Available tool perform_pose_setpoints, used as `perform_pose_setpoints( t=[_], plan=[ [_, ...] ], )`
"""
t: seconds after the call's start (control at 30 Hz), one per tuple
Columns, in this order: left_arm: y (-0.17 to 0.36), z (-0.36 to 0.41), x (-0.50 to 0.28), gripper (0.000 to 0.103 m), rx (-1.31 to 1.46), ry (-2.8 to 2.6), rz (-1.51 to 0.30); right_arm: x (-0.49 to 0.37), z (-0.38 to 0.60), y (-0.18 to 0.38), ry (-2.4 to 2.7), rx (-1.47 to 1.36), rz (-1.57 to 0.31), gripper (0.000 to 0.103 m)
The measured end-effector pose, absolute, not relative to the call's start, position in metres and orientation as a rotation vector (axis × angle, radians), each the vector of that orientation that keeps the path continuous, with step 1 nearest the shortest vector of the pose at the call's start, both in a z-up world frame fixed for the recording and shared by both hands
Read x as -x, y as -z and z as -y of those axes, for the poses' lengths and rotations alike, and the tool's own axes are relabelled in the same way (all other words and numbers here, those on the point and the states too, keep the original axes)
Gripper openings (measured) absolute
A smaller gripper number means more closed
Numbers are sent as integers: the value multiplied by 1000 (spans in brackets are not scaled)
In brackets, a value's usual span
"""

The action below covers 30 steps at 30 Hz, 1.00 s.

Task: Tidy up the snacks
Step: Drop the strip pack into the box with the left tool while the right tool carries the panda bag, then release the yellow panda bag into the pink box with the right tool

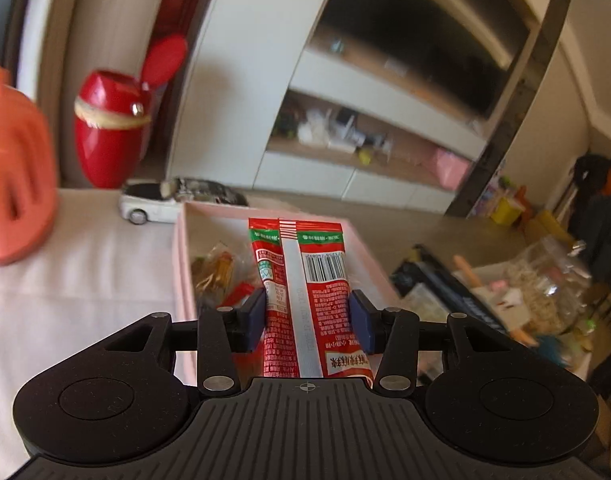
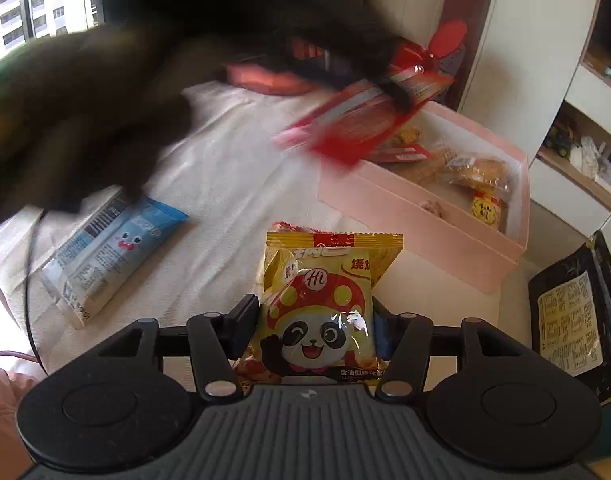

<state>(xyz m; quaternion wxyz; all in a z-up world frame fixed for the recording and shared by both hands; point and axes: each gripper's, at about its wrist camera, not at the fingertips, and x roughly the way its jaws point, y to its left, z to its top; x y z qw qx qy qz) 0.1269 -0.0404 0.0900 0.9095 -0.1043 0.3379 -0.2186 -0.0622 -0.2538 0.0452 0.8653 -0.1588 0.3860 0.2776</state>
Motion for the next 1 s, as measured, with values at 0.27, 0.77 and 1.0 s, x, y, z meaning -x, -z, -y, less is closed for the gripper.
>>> perform_pose_setpoints(
  t=[0.27, 0.77, 1.0],
  plan=[
    [-75, 21, -131, 51, 227, 344, -687, 39, 269, -64, -575, 285, -747, 57],
    [-65, -48, -12, 51, 215, 207, -776, -155, 258, -35, -276, 76, -810, 58],
    [-54, -82, 24, 51, 221, 111, -782, -107, 262, -50, -302, 118, -760, 75]
  ],
)
